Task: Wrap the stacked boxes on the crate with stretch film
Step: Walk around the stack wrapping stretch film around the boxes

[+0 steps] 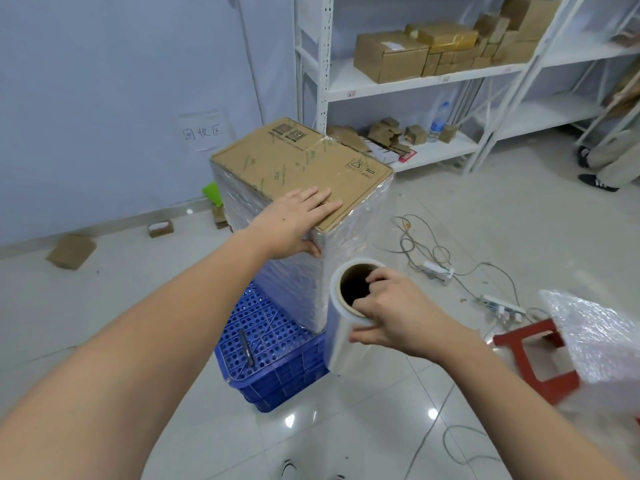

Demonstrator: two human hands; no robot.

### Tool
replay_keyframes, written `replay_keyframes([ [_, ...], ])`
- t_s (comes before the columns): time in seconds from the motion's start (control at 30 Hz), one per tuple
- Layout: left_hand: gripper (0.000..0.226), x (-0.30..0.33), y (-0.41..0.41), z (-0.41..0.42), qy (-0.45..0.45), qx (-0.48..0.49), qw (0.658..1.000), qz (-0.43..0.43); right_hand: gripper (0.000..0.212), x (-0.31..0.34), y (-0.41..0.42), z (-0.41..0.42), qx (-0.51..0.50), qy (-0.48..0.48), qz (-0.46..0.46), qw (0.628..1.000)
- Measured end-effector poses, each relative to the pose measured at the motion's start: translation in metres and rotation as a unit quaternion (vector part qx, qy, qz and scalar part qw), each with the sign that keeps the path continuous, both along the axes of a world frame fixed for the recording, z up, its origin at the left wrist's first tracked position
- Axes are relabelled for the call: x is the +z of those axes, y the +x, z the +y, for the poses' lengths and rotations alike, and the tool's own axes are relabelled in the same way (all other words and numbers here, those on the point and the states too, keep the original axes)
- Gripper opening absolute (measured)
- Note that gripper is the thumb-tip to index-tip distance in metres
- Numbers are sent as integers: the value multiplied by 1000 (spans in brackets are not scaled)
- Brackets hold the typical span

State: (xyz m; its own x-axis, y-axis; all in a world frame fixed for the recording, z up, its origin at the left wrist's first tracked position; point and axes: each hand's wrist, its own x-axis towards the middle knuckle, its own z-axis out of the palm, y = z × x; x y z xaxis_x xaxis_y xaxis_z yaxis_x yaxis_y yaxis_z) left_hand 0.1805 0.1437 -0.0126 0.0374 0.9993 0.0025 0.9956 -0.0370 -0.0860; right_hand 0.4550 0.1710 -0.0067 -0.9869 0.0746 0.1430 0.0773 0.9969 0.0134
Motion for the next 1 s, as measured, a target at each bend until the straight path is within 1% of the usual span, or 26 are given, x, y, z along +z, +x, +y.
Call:
replay_keyframes([
  [0.17, 112, -1, -2, -4, 6, 2, 1000, -3, 36, 2, -9, -12, 42, -15, 6, 999],
  [0.3, 111, -3, 0, -3, 16, 3, 1000, -3, 37, 1, -18, -17, 53, -45, -4, 998],
  [0.4, 111, -4, 0, -3, 21, 7, 1000, -10, 45, -1, -26, -19, 56, -64, 1, 996],
  [0.5, 110, -4, -1, -4, 21, 7, 1000, -13, 37, 0, -31, -21, 49, -48, -20, 997],
  [0.63, 111, -3, 0, -3, 15, 8, 1000, -8, 24, -1, -28, -35, -17, 4, -47, 999],
  [0.77, 111, -2, -2, -5, 17, 1, 1000, -5, 19, 2, -24, -61, -111, -14, -68, 991],
  [0.8, 111, -3, -3, -6, 19, -1, 1000, -1, 21, 1, -25, -68, -137, -20, -59, 989],
  [0.87, 110, -4, -6, -8, 22, -10, 1000, 6, 32, -2, -32, -75, -191, -23, -46, 980],
  [0.93, 110, -5, -10, -10, 26, -22, 999, 8, 49, -7, -39, -76, -249, -17, -62, 966],
  [0.97, 110, -5, -12, -11, 27, -27, 999, 9, 53, -7, -41, -76, -268, -11, -75, 961],
  [1.0, 109, -5, -13, -10, 29, -33, 999, 12, 53, -4, -43, -77, -283, -6, -77, 956],
])
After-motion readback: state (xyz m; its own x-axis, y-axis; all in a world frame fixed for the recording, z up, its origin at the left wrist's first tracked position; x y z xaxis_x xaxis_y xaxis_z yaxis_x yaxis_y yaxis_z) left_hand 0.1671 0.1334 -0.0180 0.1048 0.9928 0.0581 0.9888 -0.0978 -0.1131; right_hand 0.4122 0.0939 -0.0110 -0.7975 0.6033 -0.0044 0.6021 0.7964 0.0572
